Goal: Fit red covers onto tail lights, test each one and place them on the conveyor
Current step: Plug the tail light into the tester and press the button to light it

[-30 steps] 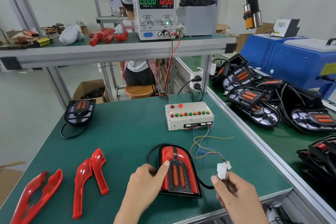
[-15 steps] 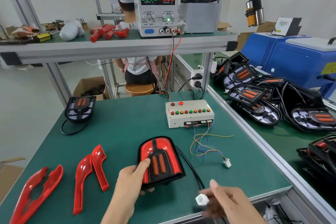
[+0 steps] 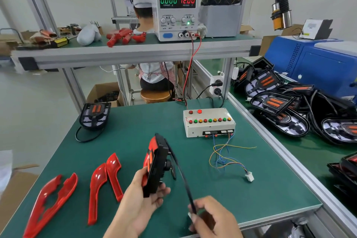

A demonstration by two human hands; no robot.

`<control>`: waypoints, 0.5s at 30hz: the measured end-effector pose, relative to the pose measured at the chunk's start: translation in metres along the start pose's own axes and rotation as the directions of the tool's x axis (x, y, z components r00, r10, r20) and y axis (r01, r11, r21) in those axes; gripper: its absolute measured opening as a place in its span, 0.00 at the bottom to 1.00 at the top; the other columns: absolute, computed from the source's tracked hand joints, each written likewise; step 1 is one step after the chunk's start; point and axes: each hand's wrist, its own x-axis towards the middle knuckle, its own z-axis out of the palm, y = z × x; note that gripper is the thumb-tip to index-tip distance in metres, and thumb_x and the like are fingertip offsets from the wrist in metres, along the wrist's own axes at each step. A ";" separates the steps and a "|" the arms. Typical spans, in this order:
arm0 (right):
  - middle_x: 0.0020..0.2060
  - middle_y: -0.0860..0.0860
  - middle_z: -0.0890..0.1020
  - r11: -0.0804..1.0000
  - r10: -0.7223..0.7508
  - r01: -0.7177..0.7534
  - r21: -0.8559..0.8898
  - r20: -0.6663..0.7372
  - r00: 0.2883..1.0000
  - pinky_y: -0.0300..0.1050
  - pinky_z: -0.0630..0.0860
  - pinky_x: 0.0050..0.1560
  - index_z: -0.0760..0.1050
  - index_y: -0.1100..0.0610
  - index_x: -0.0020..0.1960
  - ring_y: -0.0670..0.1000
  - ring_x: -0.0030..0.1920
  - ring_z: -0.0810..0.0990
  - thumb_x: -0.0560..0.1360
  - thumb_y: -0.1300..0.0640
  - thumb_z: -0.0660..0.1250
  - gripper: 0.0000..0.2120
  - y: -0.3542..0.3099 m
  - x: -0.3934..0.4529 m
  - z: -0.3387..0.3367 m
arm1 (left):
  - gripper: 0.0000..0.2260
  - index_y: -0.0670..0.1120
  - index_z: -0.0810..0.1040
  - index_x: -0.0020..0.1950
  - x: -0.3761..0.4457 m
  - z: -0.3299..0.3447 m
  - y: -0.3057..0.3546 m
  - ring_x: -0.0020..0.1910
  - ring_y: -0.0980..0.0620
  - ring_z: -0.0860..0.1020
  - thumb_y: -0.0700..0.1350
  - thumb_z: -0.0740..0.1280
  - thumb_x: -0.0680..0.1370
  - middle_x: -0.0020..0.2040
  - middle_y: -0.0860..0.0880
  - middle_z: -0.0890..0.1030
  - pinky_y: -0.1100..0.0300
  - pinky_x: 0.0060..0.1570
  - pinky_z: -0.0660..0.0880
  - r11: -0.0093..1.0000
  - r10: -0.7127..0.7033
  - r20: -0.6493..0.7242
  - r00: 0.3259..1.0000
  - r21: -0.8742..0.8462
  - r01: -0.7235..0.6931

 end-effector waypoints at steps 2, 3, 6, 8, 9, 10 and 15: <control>0.41 0.41 0.82 0.984 -0.148 0.139 -0.115 -0.070 0.986 0.33 0.76 0.42 0.78 0.41 0.46 0.41 0.36 0.81 0.70 0.58 0.70 0.12 -0.002 0.003 0.009 | 0.18 0.42 0.77 0.45 -0.004 0.001 0.003 0.37 0.41 0.84 0.55 0.59 0.82 0.36 0.40 0.80 0.51 0.39 0.69 0.998 -0.017 0.068 0.998 -0.058 0.021; 0.45 0.39 0.80 0.965 -0.217 0.198 -0.170 -0.103 0.971 0.31 0.75 0.44 0.77 0.41 0.46 0.41 0.38 0.80 0.69 0.56 0.69 0.11 -0.004 0.005 0.013 | 0.17 0.42 0.77 0.45 -0.007 0.002 0.004 0.40 0.40 0.83 0.54 0.60 0.80 0.37 0.40 0.80 0.50 0.41 0.69 0.997 -0.017 0.100 0.995 -0.072 0.024; 0.52 0.37 0.77 0.929 -0.333 0.299 -0.219 -0.141 0.932 0.29 0.74 0.48 0.77 0.42 0.49 0.38 0.44 0.79 0.72 0.51 0.67 0.07 -0.009 0.013 0.019 | 0.16 0.43 0.79 0.45 -0.014 0.005 0.007 0.49 0.40 0.79 0.55 0.65 0.70 0.42 0.40 0.81 0.46 0.50 0.71 0.996 -0.004 0.167 0.986 -0.087 0.019; 0.55 0.38 0.77 0.914 -0.388 0.353 -0.197 -0.178 0.904 0.30 0.75 0.50 0.79 0.45 0.49 0.38 0.47 0.80 0.74 0.52 0.65 0.06 -0.011 0.021 0.021 | 0.19 0.44 0.81 0.50 -0.016 0.005 0.005 0.54 0.41 0.78 0.56 0.66 0.68 0.47 0.40 0.81 0.42 0.59 0.69 0.997 -0.014 0.212 0.977 -0.076 0.030; 0.56 0.38 0.77 0.908 -0.409 0.377 -0.184 -0.193 0.892 0.31 0.75 0.50 0.79 0.46 0.48 0.38 0.47 0.80 0.75 0.53 0.65 0.06 -0.011 0.026 0.021 | 0.21 0.44 0.82 0.54 -0.019 0.004 0.004 0.56 0.42 0.77 0.56 0.66 0.68 0.49 0.40 0.82 0.40 0.61 0.67 0.997 -0.022 0.234 0.972 -0.062 0.037; 0.56 0.39 0.77 0.904 -0.421 0.390 -0.177 -0.207 0.883 0.31 0.75 0.50 0.79 0.48 0.47 0.39 0.48 0.80 0.76 0.53 0.64 0.05 -0.012 0.031 0.020 | 0.25 0.43 0.82 0.58 -0.019 0.003 0.002 0.57 0.42 0.76 0.56 0.67 0.67 0.51 0.40 0.82 0.40 0.60 0.67 0.997 -0.044 0.249 0.967 -0.045 0.057; 0.59 0.42 0.75 0.878 -0.462 0.405 -0.256 -0.226 0.858 0.37 0.77 0.52 0.79 0.54 0.49 0.39 0.55 0.80 0.75 0.55 0.66 0.05 -0.013 0.055 0.017 | 0.32 0.36 0.84 0.60 -0.025 -0.003 -0.001 0.65 0.30 0.78 0.53 0.76 0.61 0.62 0.33 0.81 0.29 0.67 0.68 0.960 -0.191 0.374 0.908 -0.120 0.251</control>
